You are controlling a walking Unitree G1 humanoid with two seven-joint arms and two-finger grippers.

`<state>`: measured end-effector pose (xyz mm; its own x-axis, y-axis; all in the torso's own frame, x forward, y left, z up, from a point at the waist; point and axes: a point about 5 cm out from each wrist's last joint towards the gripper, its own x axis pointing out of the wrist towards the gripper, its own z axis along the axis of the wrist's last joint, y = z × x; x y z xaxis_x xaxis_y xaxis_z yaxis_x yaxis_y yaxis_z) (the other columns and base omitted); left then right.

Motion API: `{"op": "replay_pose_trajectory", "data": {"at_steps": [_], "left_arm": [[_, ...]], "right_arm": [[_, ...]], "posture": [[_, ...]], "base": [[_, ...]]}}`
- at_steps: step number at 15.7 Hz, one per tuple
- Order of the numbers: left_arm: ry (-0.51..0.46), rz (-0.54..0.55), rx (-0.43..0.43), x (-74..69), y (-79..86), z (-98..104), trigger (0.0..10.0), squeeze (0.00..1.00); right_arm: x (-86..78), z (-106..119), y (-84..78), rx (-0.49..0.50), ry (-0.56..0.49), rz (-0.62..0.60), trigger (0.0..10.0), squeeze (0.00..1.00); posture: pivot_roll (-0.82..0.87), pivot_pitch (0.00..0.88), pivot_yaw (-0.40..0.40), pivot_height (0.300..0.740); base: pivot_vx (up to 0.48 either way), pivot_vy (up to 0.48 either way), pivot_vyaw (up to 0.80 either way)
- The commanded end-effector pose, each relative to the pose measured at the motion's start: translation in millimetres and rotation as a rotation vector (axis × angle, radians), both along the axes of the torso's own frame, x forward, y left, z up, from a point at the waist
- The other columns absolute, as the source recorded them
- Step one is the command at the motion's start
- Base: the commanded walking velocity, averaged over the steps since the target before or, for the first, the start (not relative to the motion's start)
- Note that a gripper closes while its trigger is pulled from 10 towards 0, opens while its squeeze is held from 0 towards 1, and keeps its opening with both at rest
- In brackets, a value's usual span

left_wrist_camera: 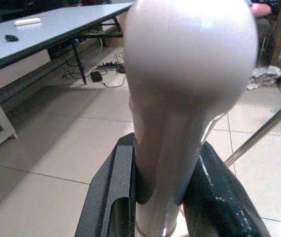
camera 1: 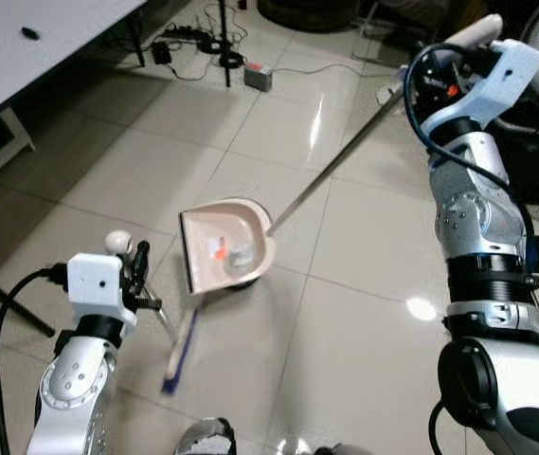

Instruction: Sweep floor

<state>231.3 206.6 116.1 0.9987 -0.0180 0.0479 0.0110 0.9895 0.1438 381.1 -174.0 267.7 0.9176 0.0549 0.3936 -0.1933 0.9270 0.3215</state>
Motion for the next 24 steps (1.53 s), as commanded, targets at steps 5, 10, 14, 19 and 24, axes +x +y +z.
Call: {"op": "replay_pose_trajectory", "data": {"at_steps": [5,10,14,19,24], "left_arm": [[-0.043,0.009,0.008,-3.5,1.9,6,10.0,0.0],[-0.044,0.021,0.011,-5.5,4.3,6,10.0,0.0],[-0.042,0.041,0.014,-8.3,6.7,6,10.0,0.0],[-0.039,0.053,0.02,-11.5,9.6,6,10.0,0.0],[-0.038,0.057,0.024,-13.6,10.8,6,10.0,0.0]], "right_arm": [[-0.5,19,-2.3,0.015,-0.077,-0.011,10.0,0.0],[1.1,19,-3.9,0.021,-0.077,-0.015,10.0,0.0],[4.5,16,-0.8,0.0,-0.056,-0.006,10.0,0.0],[5.9,14,-4.4,0.072,-0.057,-0.013,10.0,0.0],[7.2,13,-7.6,0.079,-0.057,-0.024,10.0,0.0]], "posture": [[0.11,0.105,-0.016,0.74],[0.11,0.107,-0.018,0.74],[0.13,0.105,-0.024,0.74],[0.14,0.109,-0.029,0.74],[0.15,0.109,-0.028,0.74]], "base": [[0.388,0.0,0.0],[0.387,0.0,0.0],[0.383,0.0,0.2],[0.382,0.0,0.48],[0.376,0.0,0.0]]}}
